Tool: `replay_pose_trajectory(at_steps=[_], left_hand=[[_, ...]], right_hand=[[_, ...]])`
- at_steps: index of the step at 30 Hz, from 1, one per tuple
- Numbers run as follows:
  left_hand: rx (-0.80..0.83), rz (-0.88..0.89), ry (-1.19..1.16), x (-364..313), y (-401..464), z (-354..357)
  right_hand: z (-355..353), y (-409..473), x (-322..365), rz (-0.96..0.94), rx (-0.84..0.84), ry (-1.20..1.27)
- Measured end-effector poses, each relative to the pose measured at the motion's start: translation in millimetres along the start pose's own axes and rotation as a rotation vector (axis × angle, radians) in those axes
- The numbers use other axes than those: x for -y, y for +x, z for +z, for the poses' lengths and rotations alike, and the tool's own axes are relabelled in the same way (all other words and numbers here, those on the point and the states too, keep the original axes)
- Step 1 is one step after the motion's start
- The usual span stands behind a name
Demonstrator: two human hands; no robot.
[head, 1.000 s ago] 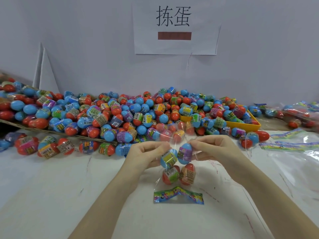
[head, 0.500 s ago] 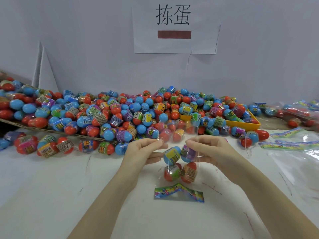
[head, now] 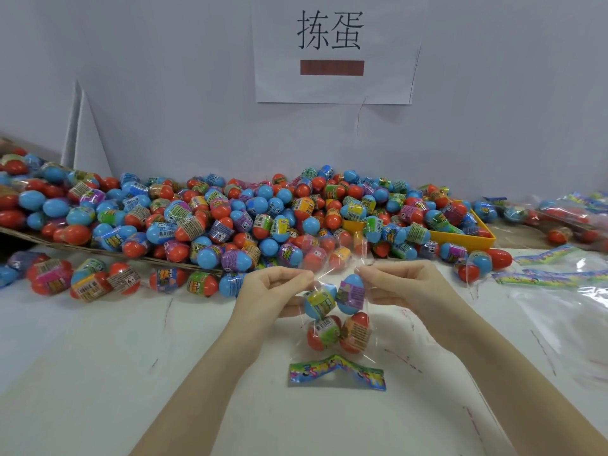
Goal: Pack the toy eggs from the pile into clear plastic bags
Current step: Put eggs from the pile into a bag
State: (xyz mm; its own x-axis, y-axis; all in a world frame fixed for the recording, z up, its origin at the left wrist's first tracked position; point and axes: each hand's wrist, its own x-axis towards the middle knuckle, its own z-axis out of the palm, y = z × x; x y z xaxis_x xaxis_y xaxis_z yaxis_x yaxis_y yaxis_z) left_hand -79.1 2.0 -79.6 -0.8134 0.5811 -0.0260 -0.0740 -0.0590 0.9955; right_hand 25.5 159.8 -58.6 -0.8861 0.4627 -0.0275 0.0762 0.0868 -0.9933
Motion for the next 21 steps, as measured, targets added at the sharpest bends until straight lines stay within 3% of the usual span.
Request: replay_pose_trajectory(at_steps=[10,21], left_hand=[[0.006,-0.041,-0.068,-1.4,1.4,-2.1],[-0.02,-0.017,-0.077,-0.3,2.7,-2.7]], right_hand=[[2.8,0.8,-3.9,-0.081,-0.16,-0.003],[6.9,-1.5,1.9,-0.156,-0.115,-0.053]])
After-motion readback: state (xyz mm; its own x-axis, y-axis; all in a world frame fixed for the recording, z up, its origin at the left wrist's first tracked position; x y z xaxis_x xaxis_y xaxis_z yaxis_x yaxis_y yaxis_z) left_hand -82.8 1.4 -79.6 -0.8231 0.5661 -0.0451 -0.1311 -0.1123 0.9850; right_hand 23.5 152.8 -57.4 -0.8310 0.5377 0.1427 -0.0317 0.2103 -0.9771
